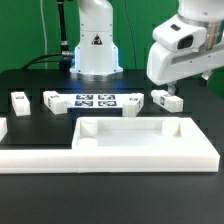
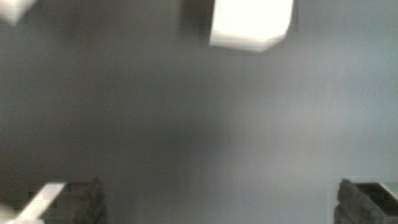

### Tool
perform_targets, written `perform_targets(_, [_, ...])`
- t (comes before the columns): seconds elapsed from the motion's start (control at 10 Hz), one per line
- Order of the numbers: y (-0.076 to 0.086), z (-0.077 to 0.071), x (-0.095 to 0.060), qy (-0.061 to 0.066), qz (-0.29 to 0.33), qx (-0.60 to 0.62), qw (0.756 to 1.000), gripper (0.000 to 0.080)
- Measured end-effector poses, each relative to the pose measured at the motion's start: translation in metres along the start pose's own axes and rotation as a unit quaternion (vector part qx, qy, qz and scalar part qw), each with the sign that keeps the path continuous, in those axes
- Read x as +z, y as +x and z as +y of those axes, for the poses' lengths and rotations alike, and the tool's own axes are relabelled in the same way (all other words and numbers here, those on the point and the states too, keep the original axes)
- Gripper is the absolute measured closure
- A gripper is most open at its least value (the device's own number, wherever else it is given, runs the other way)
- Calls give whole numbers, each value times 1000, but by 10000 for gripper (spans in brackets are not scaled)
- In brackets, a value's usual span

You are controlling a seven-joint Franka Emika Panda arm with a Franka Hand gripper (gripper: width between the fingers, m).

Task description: Assemble desk

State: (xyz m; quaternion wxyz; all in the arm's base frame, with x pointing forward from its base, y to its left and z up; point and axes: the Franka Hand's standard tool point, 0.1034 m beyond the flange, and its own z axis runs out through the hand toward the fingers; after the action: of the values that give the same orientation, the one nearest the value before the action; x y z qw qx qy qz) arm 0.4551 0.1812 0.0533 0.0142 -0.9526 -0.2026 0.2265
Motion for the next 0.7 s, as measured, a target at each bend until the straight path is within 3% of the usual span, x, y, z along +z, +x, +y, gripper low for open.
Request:
perform_targets(0.2, [-17,3,26,5,-50,-9,999,151])
perform_targets(0.4, [-19,-2,22,11,-117,-14,993,151])
perform_targets(0.6, [-22,-5,28,16,-175,-16,984,151])
perform_targets(0.7, [-36,-3,41,7,-225,-12,974,151])
